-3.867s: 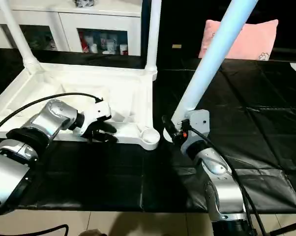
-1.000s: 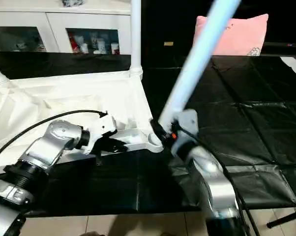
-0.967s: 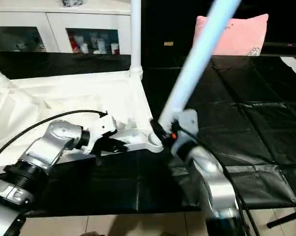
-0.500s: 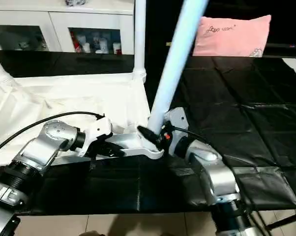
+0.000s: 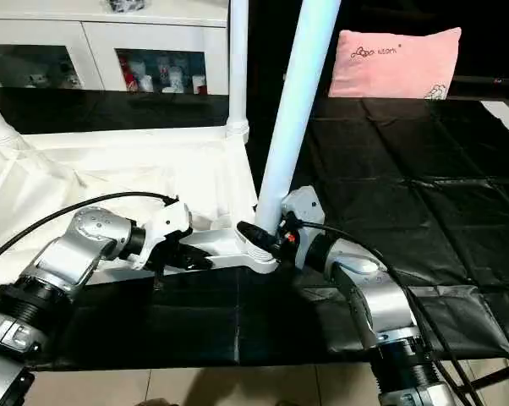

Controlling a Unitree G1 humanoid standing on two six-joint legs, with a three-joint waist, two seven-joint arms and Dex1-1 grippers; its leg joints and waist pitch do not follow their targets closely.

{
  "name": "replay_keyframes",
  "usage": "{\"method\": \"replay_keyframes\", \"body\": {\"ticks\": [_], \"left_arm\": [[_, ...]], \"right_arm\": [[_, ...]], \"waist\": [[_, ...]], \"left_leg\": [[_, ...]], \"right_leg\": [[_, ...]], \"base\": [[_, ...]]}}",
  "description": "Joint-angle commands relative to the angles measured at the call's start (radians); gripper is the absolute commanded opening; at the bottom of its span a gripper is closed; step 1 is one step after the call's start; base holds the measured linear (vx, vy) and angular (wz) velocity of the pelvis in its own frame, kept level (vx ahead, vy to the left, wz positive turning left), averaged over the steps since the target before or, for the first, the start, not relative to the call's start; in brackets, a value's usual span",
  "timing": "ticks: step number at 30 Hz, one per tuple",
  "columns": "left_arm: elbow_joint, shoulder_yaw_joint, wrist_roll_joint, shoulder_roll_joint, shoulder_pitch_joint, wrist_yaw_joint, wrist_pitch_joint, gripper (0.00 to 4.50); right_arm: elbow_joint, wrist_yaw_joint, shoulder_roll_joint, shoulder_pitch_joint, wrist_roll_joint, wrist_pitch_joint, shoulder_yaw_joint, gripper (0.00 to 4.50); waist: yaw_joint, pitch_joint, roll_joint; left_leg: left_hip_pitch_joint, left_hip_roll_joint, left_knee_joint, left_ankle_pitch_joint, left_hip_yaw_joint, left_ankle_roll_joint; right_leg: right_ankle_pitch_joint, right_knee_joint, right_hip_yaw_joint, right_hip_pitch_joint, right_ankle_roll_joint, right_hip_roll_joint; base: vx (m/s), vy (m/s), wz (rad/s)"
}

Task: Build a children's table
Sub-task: Insert table leg to table base

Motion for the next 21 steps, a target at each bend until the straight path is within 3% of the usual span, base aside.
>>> {"method": "replay_keyframes", "body": {"ticks": [1,13,21], "left_arm": [[0.019,0.013,-0.009,0.008,-0.025,0.005,0.001,0.00],[0.029,0.025,-0.028,0.004,-0.038,-0.010,-0.005,0.00],[0.033,0.021,-0.026,0.008,-0.042,-0.014,-0.013,0.00]], "right_arm": [[0.031,0.003,-0.019,0.033,-0.020,0.027,0.010,1.95],[0.085,0.002,-0.002,0.027,-0.026,0.010,0.018,1.95],[0.144,0.030,0.008,-0.003,-0.025,0.009,0.029,1.95]], "waist": [[0.007,-0.066,-0.005],[0.006,-0.065,-0.004],[0.003,-0.062,-0.001]], "left_leg": [[0.000,0.052,-0.061,-0.063,-0.007,0.062],[0.000,0.051,-0.062,-0.080,-0.007,0.058],[0.000,0.052,-0.065,-0.109,-0.008,0.045]], "right_leg": [[0.035,-0.067,0.049,0.056,-0.258,-0.087],[0.015,-0.071,0.049,0.057,-0.260,-0.088],[-0.060,-0.079,0.048,0.055,-0.252,-0.090]], "base": [[0.000,0.000,0.00],[0.000,0.000,0.00],[0.000,0.000,0.00]]}}
